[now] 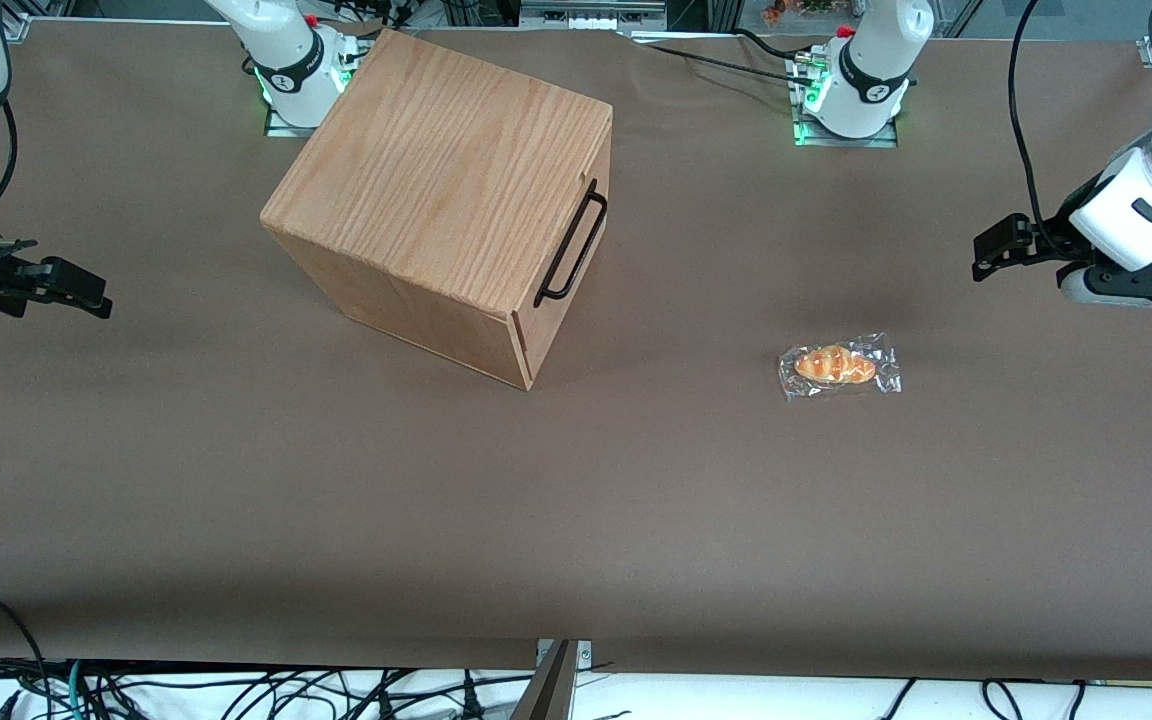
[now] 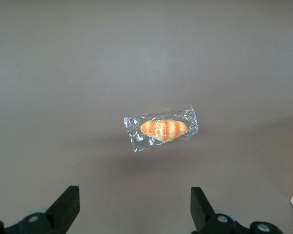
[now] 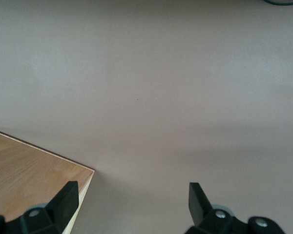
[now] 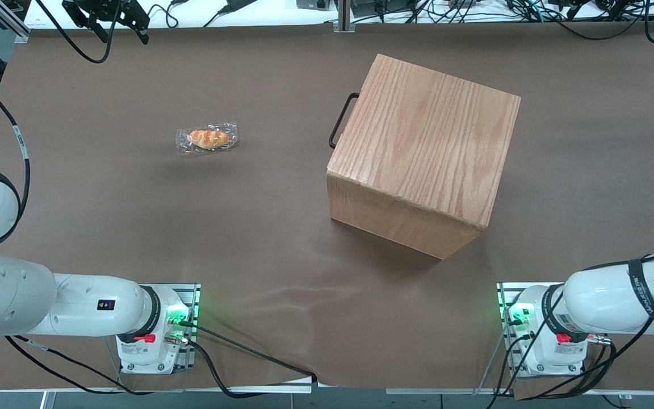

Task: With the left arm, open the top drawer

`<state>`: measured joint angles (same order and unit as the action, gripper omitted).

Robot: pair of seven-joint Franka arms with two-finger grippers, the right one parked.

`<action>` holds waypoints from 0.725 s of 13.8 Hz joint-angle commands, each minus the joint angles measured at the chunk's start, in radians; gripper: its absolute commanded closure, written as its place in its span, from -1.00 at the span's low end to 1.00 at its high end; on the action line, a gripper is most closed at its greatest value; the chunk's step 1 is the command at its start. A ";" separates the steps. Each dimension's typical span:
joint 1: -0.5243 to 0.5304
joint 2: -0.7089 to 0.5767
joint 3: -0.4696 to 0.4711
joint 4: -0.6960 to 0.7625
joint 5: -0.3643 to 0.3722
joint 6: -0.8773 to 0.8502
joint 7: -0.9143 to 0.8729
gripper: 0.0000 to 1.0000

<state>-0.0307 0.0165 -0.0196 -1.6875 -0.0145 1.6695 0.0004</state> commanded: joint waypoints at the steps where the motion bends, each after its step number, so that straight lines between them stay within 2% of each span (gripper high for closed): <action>1: 0.005 -0.004 -0.006 0.012 -0.007 -0.019 -0.007 -1.00; 10: 0.006 0.002 -0.016 0.034 -0.007 -0.039 -0.008 -1.00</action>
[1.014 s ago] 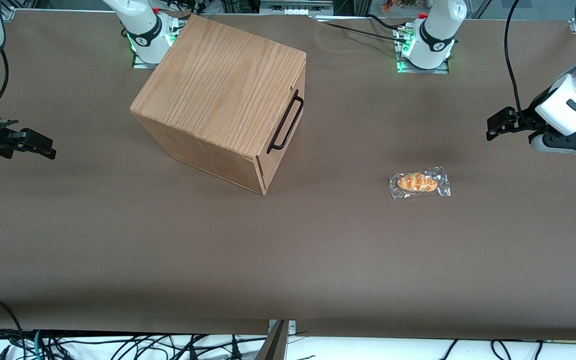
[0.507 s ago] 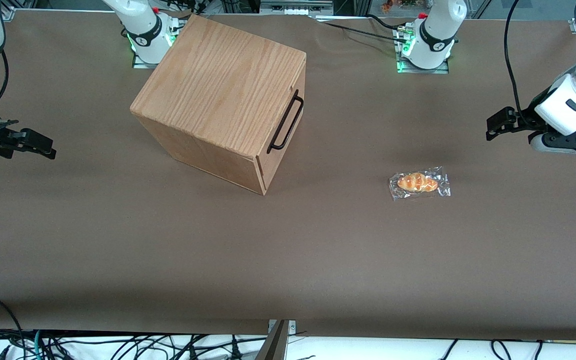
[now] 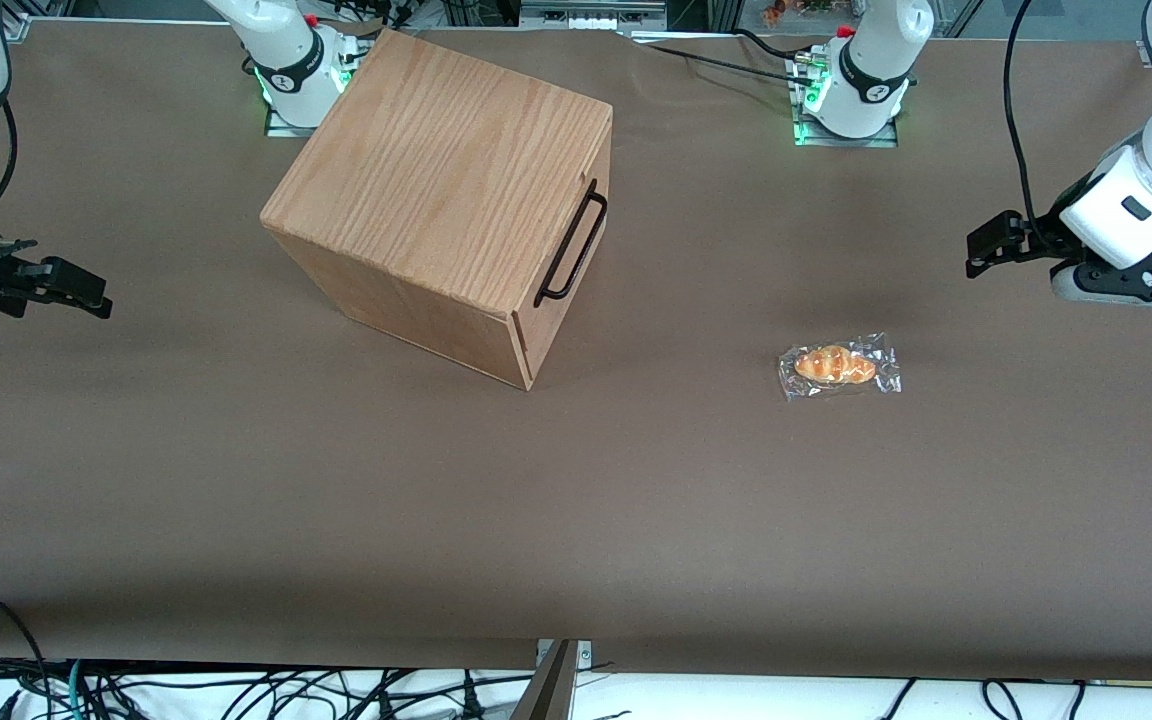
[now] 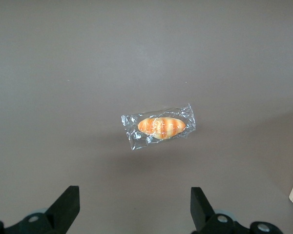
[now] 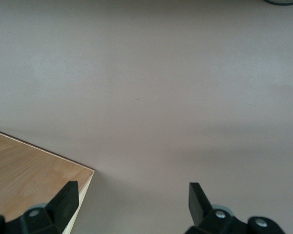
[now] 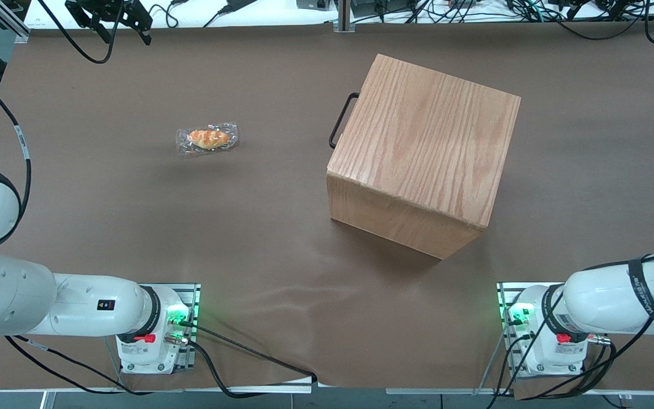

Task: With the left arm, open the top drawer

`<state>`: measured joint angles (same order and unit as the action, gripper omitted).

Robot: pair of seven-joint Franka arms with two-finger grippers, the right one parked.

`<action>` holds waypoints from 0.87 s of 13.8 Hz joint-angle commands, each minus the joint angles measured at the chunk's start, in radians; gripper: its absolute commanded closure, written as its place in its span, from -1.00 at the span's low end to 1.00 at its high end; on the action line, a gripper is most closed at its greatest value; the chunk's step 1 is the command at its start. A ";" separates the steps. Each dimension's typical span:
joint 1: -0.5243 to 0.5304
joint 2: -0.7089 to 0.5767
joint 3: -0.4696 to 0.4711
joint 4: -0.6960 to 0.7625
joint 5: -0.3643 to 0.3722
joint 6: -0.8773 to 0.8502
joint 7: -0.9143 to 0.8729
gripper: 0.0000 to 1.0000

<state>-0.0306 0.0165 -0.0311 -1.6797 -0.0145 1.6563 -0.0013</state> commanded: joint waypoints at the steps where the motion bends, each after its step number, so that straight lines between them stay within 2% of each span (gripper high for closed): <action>1: 0.006 0.002 -0.004 0.028 -0.007 -0.026 -0.005 -1.00; 8: 0.015 0.002 -0.007 0.020 -0.009 -0.026 0.006 -1.00; 12: 0.014 0.046 -0.136 0.024 -0.021 -0.030 -0.012 -1.00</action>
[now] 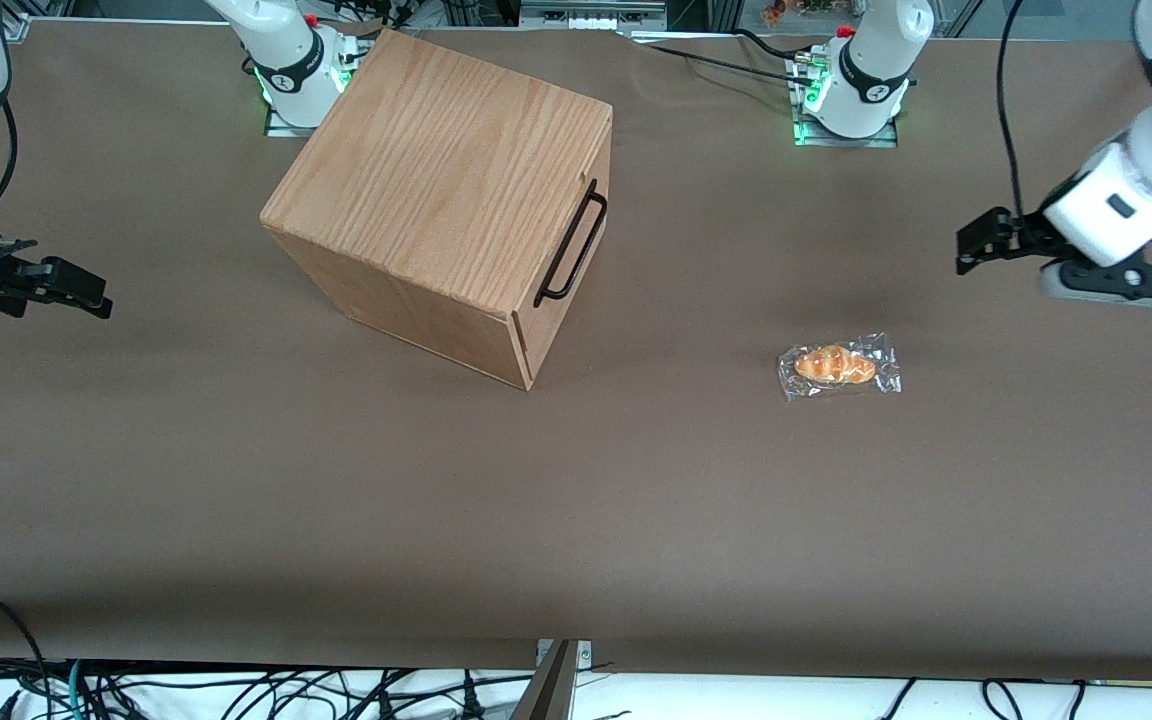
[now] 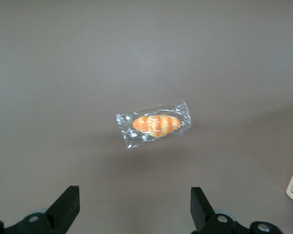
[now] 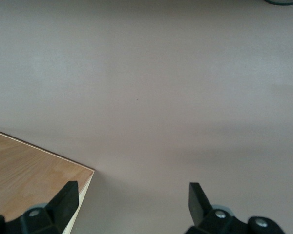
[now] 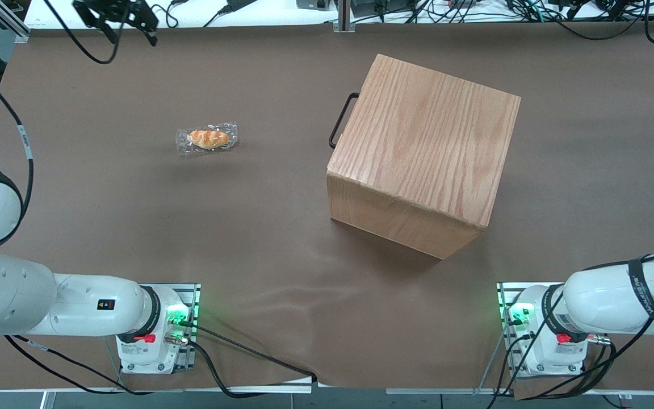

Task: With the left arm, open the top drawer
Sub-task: 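Move the left gripper to the black drawer handle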

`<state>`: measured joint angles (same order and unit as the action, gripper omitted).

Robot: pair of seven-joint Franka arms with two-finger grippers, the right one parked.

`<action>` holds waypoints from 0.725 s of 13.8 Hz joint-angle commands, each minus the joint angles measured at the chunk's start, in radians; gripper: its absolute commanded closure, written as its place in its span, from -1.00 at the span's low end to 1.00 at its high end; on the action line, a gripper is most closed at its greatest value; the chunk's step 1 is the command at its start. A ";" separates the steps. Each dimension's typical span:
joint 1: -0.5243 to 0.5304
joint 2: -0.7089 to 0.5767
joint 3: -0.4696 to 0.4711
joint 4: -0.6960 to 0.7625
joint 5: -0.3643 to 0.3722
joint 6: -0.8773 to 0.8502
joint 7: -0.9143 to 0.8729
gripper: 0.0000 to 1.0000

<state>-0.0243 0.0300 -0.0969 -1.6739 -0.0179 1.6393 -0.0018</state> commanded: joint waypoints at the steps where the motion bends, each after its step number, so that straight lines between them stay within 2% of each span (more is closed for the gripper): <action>1: 0.006 0.053 -0.101 0.022 -0.055 -0.009 -0.032 -1.00; 3: -0.002 0.077 -0.119 0.020 -0.187 0.000 -0.052 -1.00; 4: -0.003 0.087 -0.141 0.014 -0.230 0.034 -0.052 -1.00; 7: -0.003 0.113 -0.272 0.008 -0.251 0.146 -0.064 -1.00; 10: -0.022 0.152 -0.377 0.006 -0.251 0.259 -0.185 -1.00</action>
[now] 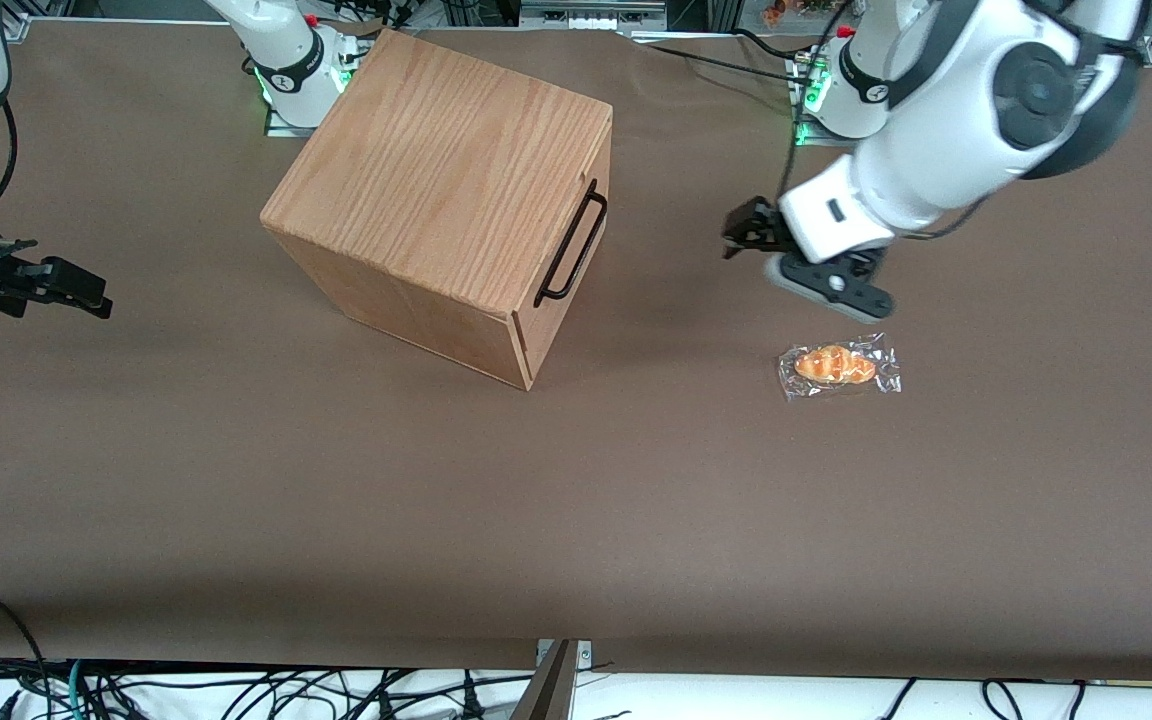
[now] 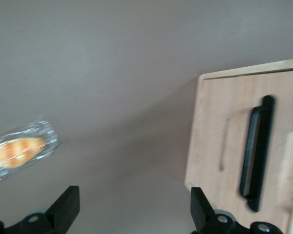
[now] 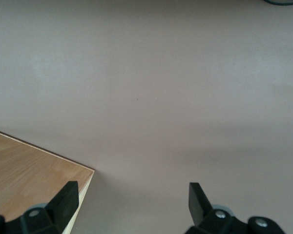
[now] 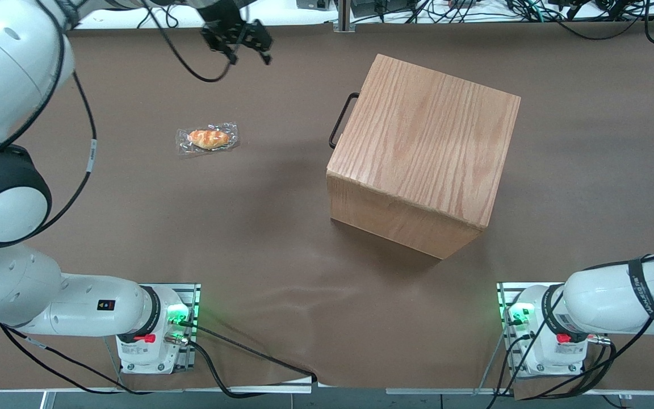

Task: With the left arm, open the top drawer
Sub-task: 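Move the left gripper to the black drawer handle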

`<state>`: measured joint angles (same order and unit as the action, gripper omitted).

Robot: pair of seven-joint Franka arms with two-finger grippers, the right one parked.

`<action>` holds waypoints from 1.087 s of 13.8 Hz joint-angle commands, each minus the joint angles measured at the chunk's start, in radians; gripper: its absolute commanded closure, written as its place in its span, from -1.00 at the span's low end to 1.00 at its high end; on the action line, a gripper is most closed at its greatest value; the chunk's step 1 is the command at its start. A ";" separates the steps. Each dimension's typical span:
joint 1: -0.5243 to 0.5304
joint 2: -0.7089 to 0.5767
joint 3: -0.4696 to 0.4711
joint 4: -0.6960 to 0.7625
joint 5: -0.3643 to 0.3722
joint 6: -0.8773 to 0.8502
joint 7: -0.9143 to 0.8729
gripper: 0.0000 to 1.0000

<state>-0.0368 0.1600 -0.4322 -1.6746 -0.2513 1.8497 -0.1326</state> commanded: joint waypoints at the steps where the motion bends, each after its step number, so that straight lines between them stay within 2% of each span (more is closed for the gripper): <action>1: -0.037 0.036 -0.054 0.007 -0.017 0.090 -0.112 -1.00; 4: -0.130 0.096 -0.063 -0.005 -0.002 0.196 -0.156 -1.00; 10: -0.178 0.116 -0.065 -0.059 0.004 0.278 -0.159 -1.00; 12: -0.199 0.130 -0.068 -0.088 0.052 0.318 -0.160 -1.00; 15: -0.215 0.136 -0.069 -0.125 0.060 0.353 -0.165 -1.00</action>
<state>-0.2478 0.2982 -0.4991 -1.7737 -0.2198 2.1717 -0.2885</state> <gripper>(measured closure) 0.000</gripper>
